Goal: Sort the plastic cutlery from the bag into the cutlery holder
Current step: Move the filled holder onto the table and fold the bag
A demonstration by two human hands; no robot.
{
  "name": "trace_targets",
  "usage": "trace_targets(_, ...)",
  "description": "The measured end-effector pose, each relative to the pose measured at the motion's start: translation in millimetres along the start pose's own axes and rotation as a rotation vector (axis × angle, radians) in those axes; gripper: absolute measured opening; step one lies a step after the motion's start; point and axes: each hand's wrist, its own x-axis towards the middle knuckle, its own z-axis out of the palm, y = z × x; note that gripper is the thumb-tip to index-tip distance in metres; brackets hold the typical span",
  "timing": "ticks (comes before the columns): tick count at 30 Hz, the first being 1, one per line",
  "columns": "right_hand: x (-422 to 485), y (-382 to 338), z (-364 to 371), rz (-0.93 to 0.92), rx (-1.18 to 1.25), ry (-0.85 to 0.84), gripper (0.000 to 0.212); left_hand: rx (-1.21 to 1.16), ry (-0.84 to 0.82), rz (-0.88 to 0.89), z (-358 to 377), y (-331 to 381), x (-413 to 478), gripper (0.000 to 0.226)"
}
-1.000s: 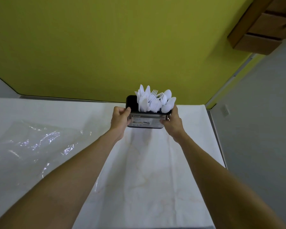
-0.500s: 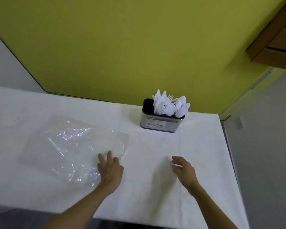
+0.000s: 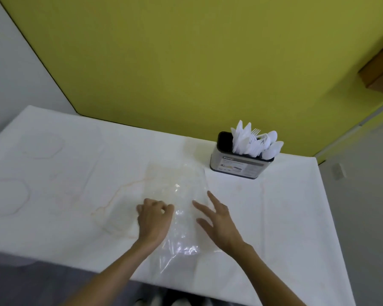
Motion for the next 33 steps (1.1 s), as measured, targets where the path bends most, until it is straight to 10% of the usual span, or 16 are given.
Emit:
trace_targets(3, 15, -7, 15, 0.006, -0.061, -0.076, 0.046, 0.034, 0.071, -0.229, 3, -30, 4, 0.047)
trace_targets(7, 29, -16, 8, 0.429, 0.437, 0.15, 0.061, -0.349, -0.187, -0.391, 2, -34, 7, 0.077)
trace_targets(11, 28, -5, -12, 0.762, 0.618, 0.108, 0.069, -0.114, -0.273, -0.061, 11, -17, -2, 0.046)
trace_targets(16, -2, 14, -44, 0.654, 0.346, 0.181, 0.036, 0.13, -0.309, 0.258, 48, 43, -23, 0.042)
trace_targets(26, -129, 122, -173, 0.457, 0.297, 1.031, 0.007, -0.291, -0.552, 0.672, 164, 237, -104, 0.049)
trace_targets(33, -207, 244, -205, 0.71, 0.359, 1.371, 0.004, -0.239, -0.736, 0.859, 310, 337, -169, 0.042)
